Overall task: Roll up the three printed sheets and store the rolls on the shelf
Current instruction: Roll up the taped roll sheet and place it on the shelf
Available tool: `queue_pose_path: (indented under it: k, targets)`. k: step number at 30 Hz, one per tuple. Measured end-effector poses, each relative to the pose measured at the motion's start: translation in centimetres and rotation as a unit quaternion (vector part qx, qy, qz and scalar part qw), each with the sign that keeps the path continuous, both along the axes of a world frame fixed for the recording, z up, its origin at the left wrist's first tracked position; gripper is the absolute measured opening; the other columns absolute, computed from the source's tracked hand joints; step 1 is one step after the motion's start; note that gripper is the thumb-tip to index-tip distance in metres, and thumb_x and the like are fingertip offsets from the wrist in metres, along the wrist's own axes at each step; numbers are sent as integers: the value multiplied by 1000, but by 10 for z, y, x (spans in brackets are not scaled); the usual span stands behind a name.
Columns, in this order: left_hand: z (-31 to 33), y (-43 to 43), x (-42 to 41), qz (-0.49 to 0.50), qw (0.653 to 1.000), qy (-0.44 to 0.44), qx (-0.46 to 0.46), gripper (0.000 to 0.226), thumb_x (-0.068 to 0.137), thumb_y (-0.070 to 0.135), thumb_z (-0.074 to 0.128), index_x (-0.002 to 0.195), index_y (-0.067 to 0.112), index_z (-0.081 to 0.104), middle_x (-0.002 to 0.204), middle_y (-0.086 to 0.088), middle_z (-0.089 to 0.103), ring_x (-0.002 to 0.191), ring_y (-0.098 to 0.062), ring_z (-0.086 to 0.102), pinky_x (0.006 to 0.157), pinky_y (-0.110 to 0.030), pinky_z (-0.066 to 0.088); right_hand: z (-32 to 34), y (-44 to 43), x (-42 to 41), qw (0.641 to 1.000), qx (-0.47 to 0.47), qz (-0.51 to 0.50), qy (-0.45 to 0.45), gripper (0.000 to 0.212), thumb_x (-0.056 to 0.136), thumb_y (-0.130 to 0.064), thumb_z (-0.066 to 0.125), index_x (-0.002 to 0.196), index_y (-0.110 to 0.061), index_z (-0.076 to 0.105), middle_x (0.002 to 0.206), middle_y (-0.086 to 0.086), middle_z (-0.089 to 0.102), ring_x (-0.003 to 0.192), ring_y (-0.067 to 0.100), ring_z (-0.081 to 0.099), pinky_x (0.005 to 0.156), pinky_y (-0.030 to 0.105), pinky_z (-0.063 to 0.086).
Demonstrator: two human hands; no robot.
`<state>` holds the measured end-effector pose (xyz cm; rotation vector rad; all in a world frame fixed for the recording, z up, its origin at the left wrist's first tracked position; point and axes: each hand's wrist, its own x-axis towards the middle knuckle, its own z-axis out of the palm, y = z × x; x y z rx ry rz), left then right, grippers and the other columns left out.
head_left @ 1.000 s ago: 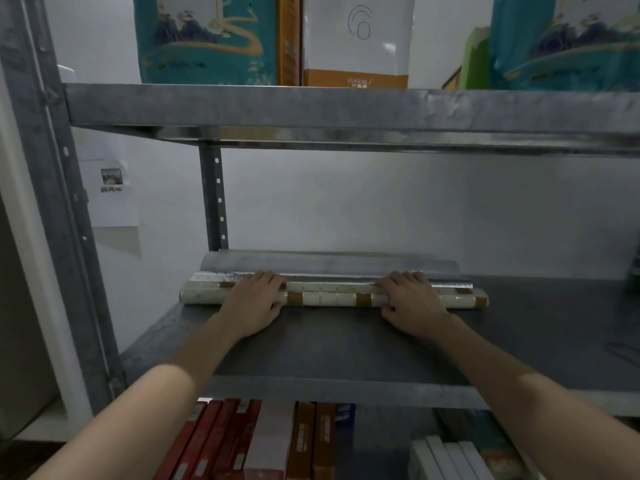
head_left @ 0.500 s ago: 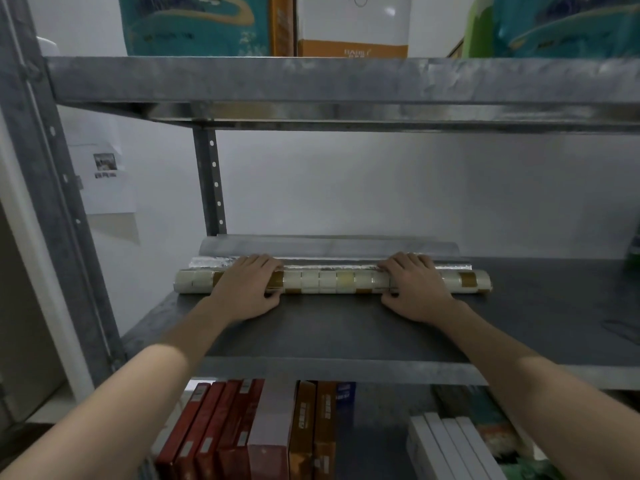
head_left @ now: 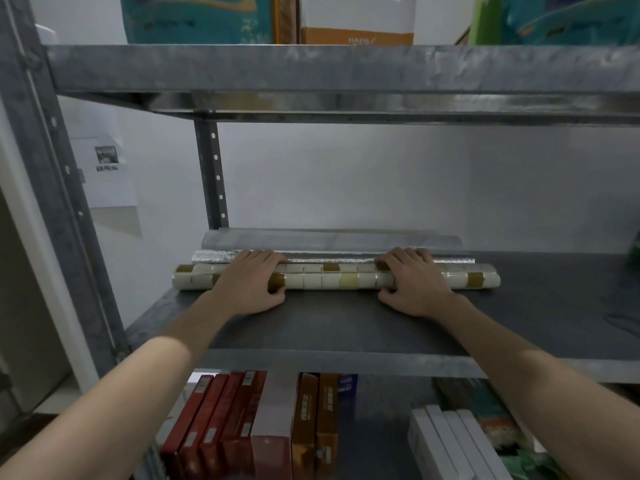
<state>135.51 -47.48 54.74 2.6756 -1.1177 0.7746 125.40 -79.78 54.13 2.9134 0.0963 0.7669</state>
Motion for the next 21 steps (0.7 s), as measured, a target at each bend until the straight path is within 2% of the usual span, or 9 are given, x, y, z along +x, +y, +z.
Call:
queue_pose_path:
  k: [8,15,21]
  targets:
    - [4,-1,0,6,1000,13,9,62,84,47,65,137,25,45,136,3,54,121,-16,48,107,-32,34,1,-3,2,1000,-3,-2,-2,76,71,-62,40,134,-21,52,128,4,58,116,26,53,109,44,33]
    - [8,-2,-2,8,1000,11,15,62,84,47,66,137,24,45,136,1,53,122,-17,48,107,-31,31,6,-1,1,1000,-8,1,17,69,81,-55,61,139,-22,45,136,4,52,125,25,48,114,45,28]
    - [14,-4,-1,16,1000,17,18,61,86,49,64,138,25,43,138,2,51,123,-15,46,109,-31,31,9,1,3,1000,1,-5,4,73,74,-61,45,136,-22,48,131,4,54,120,27,51,110,45,32]
